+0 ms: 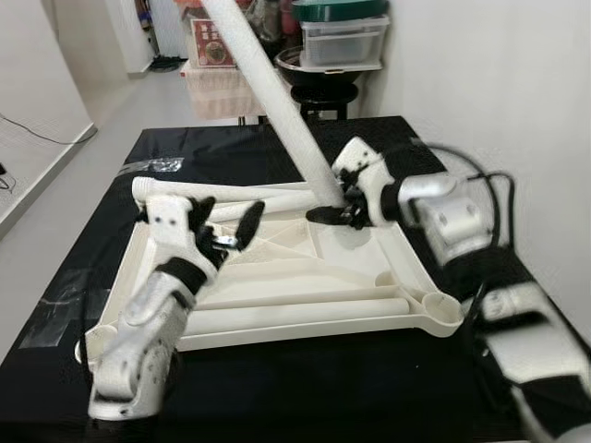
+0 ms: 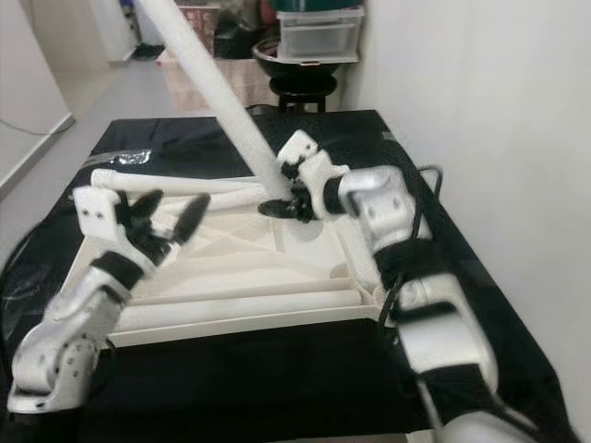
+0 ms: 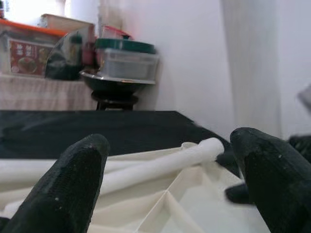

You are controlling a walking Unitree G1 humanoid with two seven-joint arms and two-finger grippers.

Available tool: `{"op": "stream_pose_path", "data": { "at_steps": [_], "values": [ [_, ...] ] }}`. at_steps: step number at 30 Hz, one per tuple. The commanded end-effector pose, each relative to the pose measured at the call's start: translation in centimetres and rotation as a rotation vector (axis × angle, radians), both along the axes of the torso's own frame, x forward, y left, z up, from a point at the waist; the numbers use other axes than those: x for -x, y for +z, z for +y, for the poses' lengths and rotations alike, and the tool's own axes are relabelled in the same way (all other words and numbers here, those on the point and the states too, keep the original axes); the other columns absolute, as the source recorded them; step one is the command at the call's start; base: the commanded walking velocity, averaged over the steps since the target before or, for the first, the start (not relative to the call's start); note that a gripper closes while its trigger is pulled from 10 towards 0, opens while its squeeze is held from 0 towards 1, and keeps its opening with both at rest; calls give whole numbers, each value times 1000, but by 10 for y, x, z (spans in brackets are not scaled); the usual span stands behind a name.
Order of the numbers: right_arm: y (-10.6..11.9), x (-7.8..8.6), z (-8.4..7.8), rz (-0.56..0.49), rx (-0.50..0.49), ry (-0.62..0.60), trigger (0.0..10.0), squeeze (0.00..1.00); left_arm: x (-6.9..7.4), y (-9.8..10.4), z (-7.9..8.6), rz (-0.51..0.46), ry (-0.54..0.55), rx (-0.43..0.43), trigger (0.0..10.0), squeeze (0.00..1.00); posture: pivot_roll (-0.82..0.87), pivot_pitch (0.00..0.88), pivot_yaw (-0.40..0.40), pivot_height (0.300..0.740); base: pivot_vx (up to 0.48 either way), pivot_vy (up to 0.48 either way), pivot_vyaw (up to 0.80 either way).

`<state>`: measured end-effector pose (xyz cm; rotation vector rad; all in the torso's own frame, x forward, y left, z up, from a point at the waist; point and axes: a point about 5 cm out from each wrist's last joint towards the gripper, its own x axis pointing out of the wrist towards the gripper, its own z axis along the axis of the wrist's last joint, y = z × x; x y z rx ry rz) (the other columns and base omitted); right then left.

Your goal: Building children table

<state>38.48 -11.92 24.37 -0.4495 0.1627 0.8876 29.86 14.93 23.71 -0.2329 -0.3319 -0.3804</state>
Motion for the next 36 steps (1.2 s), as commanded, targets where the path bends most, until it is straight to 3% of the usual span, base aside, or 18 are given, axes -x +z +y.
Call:
{"op": "stream_pose_path", "data": {
  "at_steps": [1, 5, 10, 11, 16, 17, 18, 29, 30, 36],
  "values": [
    [6, 1, 9, -68, -41, -11, 10000, 0, -4, 4, 7, -2, -32, -22, 10000, 1000, -42, 21, 38, 740, 0, 0, 0],
    [2, -4, 7, -56, -81, -82, 10000, 0, -8, 6, 20, 1, -51, -74, 10000, 1000, -35, 19, 44, 740, 0, 0, 0],
    [-2, -5, 7, -51, -103, -117, 10000, 0, -12, 12, 27, -2, -62, -65, 10000, 1000, -33, 18, 45, 740, 0, 0, 0],
    [-9, 1, 18, -53, -94, -78, 10000, 0, -11, 25, 16, -50, -148, -40, 10000, 1000, -27, 17, 44, 740, 0, 0, 0],
    [-18, 13, 38, -64, -81, 9, 10000, 0, -11, 41, 2, -116, -243, -30, 10000, 973, -29, 13, 49, 740, 0, 0, 0],
    [-22, 18, 44, -63, -77, 39, 10000, 0, -11, 48, -2, -142, -279, -24, 10000, 310, -29, 12, 51, 740, 0, 0, 0],
    [-25, 21, 50, -61, -70, 62, 10000, 0, -11, 56, -6, -170, -317, -18, 10000, 0, -30, 11, 52, 740, 0, 0, 0],
    [-37, 32, 65, -59, -59, 125, 10000, 0, -14, 79, -12, -229, -383, 18, 10000, 0, -39, 9, 60, 740, 0, 0, 0],
    [-38, 34, 67, -61, -57, 127, 10000, 0, -16, 81, -11, -230, -377, 36, 0, 0, -39, 9, 60, 740, 0, 0, 0],
    [-44, 34, 64, -66, -88, 56, 10000, 0, -17, 87, -13, -245, -399, 86, 0, 0, -60, 0, 52, 740, 0, 0, 0]
  ]
}}
